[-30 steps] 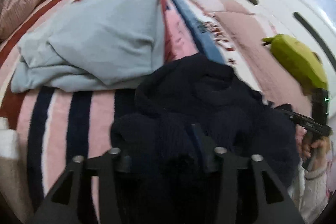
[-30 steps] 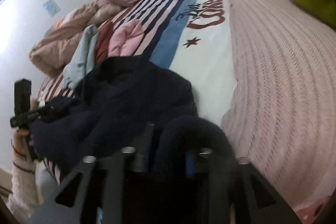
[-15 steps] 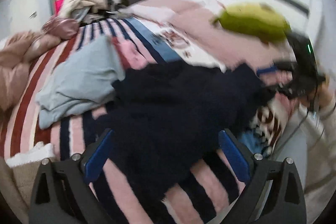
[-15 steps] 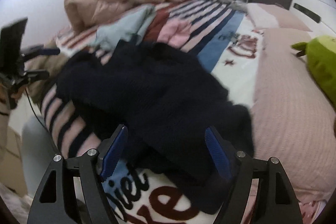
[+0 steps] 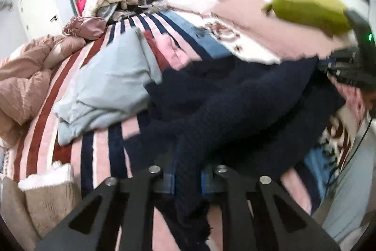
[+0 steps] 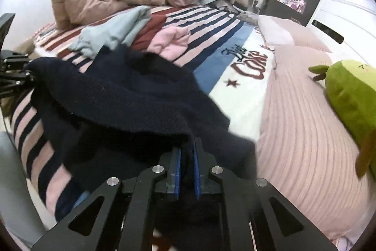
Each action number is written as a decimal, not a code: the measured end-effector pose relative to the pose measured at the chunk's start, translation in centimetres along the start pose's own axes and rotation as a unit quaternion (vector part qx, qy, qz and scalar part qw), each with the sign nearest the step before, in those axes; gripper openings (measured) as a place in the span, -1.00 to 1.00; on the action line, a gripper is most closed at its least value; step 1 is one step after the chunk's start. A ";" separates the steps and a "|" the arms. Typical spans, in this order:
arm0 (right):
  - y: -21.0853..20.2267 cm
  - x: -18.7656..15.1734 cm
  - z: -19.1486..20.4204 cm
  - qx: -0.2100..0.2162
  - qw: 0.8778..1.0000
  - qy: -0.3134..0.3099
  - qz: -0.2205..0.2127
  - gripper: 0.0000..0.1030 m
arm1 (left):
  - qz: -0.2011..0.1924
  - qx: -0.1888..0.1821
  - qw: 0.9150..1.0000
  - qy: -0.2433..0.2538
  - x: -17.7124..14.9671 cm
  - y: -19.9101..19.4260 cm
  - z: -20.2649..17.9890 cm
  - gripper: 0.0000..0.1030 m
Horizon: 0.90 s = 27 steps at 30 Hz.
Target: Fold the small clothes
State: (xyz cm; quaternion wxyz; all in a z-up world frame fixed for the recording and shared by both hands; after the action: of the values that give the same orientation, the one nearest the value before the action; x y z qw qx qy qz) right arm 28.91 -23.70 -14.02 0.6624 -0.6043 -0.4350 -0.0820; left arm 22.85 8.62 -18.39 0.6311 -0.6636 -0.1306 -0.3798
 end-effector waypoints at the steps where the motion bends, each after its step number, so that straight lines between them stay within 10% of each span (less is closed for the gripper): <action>1: 0.5 0.9 -0.4 0.001 1.000 0.004 -0.002 -0.96 | -0.007 0.006 1.000 -0.008 1.2 0.1 0.9 -0.80; 12: 8.7 7.8 -5.9 -0.037 0.998 0.020 0.044 -0.98 | 0.014 0.025 0.997 -0.066 10.0 10.5 6.3 -0.81; 18: 14.1 5.8 -9.2 -0.071 0.991 0.051 0.103 -0.96 | 0.026 0.062 0.991 -0.111 10.6 14.2 9.0 0.03; 22: 14.3 5.3 -9.9 -0.097 0.988 0.047 0.107 -0.17 | 0.011 0.045 0.990 -0.137 10.5 12.4 10.2 0.21; 27: 9.9 5.6 -10.4 -0.075 0.993 0.064 0.071 -0.12 | -0.007 0.031 0.988 -0.152 8.8 8.0 10.3 0.65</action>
State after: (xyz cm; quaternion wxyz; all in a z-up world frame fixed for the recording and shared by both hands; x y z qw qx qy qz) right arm 43.53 -27.89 -16.36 0.6456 -0.6755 -0.3402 -0.1055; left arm 37.51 14.21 -17.53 0.6214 -0.6929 -0.2416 -0.2746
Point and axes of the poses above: each gripper's, at about its wrist camera, not at the fingertips, and y roughly the way its jaws point, z to its left, x to its top, the point moved 10 cm from there along y, roughly the way its jaws point
